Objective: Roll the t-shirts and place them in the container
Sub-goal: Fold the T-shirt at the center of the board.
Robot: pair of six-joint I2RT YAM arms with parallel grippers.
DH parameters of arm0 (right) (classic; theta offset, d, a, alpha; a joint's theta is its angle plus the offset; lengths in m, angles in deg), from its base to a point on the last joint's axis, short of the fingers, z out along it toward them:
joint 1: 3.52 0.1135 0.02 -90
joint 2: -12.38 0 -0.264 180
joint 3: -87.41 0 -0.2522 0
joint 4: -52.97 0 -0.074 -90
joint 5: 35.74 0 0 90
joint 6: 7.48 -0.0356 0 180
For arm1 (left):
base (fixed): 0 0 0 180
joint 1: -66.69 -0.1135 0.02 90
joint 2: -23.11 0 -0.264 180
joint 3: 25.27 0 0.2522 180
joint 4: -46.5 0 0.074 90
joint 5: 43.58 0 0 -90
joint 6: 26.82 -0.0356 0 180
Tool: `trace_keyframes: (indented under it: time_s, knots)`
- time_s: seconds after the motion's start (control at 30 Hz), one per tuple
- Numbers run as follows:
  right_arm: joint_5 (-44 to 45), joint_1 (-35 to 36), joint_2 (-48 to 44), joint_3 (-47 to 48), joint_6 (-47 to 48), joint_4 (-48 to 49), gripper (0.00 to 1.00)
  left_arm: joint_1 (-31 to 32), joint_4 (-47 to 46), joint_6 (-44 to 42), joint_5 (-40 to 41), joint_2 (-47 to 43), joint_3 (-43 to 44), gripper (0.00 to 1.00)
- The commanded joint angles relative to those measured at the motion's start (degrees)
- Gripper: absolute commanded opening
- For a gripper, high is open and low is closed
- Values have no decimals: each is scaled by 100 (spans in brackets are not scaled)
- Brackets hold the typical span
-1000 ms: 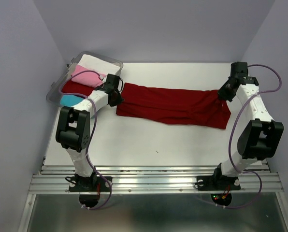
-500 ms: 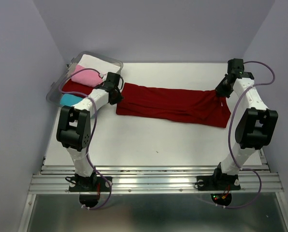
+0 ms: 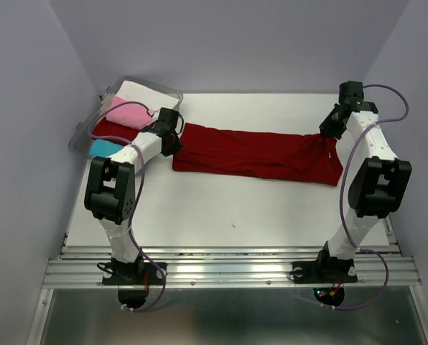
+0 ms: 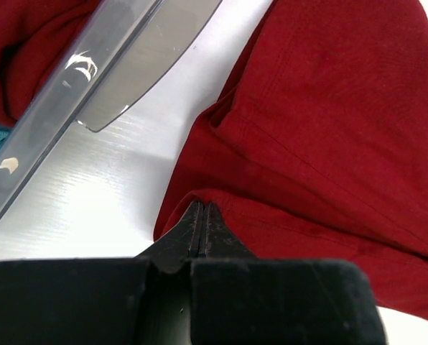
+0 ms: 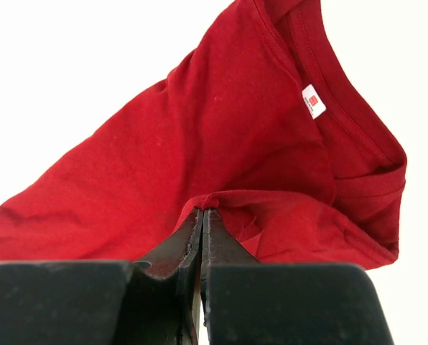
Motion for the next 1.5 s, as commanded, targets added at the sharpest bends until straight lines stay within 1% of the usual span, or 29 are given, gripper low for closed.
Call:
trace_keyframes:
  time_s: [0.0, 0.03, 0.1, 0.13, 0.17, 0.2, 0.23, 0.27, 0.3, 0.33, 0.37, 0.43, 0.47, 0.53, 0.7, 0.87, 1.4, 1.47]
  knots:
    - [-84, 44, -643, 53, -1, 82, 1, -40, -9, -190, -9, -741, -239, 0]
    - [-110, 44, -794, -79, -18, 82, 1, -32, 0, -208, -149, -830, -310, 0]
    - [-215, 44, -1304, -632, -53, 65, 1, -23, 9, -235, -273, -1023, -503, 0]
    - [-242, 44, -1488, -843, -71, 30, 1, -14, 17, -252, -325, -1225, -713, 0]
    - [-268, 44, -1699, -1306, -88, 21, 1, -6, 17, -270, -404, -1348, -845, 0]
    - [-277, 44, -2136, -1554, -115, -40, 1, -5, 26, -270, -448, -1567, -1090, 0]
    - [-277, 44, -2366, -1809, -124, -76, 1, -14, 18, -270, -527, -1665, -1206, 0]
    - [-234, 44, -2586, -2273, -132, -189, 1, 3, 26, -270, -563, -1770, -1320, 0]
    - [-216, 44, -3024, -2486, -167, -277, 1, 12, 26, -270, -615, -1954, -1547, 0]
    - [-224, 44, -3028, -2697, -176, -348, 1, 12, 26, -270, -616, -2034, -1645, 0]
    - [-242, 44, -3428, -2900, -194, -435, 1, 21, 35, -278, -642, -2113, -1733, 0]
    - [-198, 44, -3782, -3365, -238, -760, 1, 47, 52, -305, -625, -2280, -1996, 0]
    - [-68, 44, -4071, -3489, -273, -979, 1, 73, 53, -314, -607, -2377, -2085, 0]
    - [47, 44, -4319, -3753, -308, -1165, 1, 82, 53, -323, -581, -2448, -2339, 0]
    - [513, 44, -4733, -3728, -413, -1833, 1, 91, 123, -331, -379, -2702, -2736, 0]
    - [829, 44, -4874, -3544, -484, -2219, 1, 100, 307, -331, -195, -2782, -2754, 0]
    - [1489, 44, -5208, -3253, -888, -2730, 1, 100, 536, -235, 219, -2923, -2771, 0]
    - [1507, 44, -5208, -3201, -880, -2730, 1, 100, 527, -287, 114, -2905, -2763, 0]
